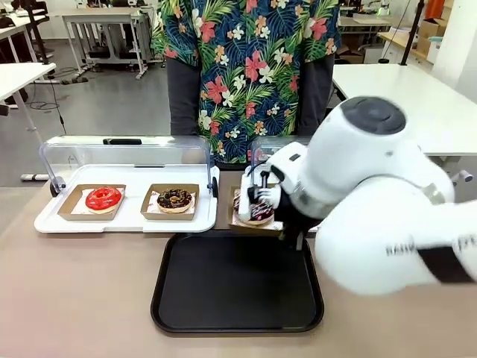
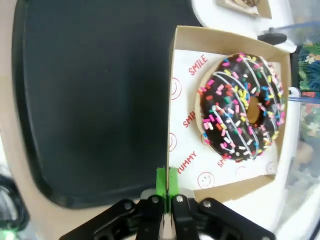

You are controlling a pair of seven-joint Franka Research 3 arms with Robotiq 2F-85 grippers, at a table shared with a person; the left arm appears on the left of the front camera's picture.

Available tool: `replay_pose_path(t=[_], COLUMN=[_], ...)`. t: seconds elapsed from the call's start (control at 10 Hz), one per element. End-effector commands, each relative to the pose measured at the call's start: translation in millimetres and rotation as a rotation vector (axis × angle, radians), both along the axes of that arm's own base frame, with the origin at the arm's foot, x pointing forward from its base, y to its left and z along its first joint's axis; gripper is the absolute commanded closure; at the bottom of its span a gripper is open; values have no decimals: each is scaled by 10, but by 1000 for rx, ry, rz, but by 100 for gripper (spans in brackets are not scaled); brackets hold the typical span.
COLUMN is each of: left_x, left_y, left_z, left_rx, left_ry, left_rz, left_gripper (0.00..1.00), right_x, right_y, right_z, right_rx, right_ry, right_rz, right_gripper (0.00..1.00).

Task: Move the fourth donut from the left to the tray.
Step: Pick up the Paper togo box containing the Donut indicated by the person and place it on the Handle tray.

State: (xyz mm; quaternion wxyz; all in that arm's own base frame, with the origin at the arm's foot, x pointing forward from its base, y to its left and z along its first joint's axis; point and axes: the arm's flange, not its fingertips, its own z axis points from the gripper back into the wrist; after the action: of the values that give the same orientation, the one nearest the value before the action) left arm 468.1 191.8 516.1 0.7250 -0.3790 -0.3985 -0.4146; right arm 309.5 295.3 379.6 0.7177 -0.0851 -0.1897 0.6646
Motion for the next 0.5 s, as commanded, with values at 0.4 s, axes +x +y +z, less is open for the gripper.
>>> replay_pose_path(t=[0.4], left_x=[-5], left_y=[-2], left_z=[25], left_rx=[-3], left_ry=[-2], left_rz=[1], left_gripper=[0], right_x=[-969], right_y=[-98], right_z=[-595], right_rx=[-28], right_ry=[16], right_rz=[66], right_gripper=[98])
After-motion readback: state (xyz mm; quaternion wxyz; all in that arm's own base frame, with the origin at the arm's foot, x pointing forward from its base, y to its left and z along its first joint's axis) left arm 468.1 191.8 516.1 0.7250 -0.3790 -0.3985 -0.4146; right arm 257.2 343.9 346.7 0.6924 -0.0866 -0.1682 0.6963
